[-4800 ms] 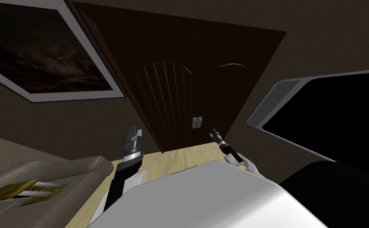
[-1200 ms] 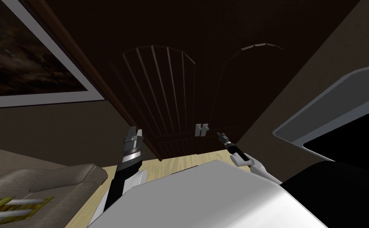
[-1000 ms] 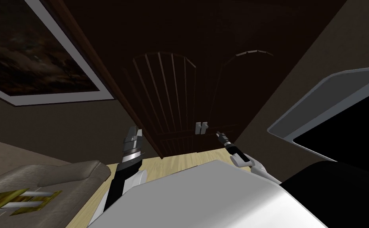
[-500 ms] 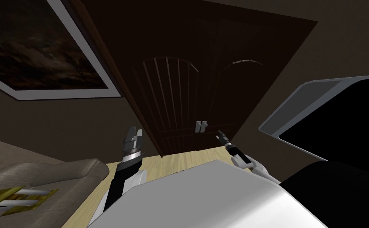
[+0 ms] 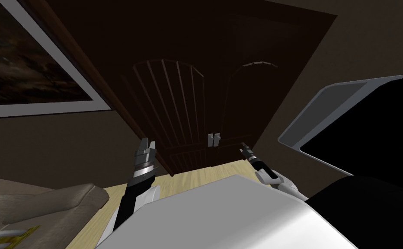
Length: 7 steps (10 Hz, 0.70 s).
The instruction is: Pull the door open
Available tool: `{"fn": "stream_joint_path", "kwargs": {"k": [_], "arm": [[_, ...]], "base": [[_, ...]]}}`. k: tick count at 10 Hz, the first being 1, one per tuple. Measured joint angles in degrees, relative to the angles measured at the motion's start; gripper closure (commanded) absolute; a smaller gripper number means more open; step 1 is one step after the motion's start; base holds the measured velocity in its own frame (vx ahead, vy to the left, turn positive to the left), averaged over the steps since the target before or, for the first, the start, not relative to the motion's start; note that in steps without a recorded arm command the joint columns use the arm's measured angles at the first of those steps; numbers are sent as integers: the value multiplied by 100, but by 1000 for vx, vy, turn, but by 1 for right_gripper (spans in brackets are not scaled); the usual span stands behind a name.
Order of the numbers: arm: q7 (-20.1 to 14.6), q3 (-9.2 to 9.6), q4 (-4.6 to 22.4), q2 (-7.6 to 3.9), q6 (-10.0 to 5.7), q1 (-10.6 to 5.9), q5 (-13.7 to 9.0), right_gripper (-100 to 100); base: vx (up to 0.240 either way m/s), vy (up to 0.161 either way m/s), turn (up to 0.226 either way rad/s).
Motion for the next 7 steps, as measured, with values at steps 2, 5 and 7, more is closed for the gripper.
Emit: {"fn": "stream_joint_path", "kwargs": {"k": [2,5,7], "arm": [[24,-15,-29,55,37,-73,21,-100],[89,74,-235,216,89,-237,78,-100],[87,142,-280,248,72,-306,103,100]], "base": [[200,110,158],[174,201,168],[35,43,1]]}}
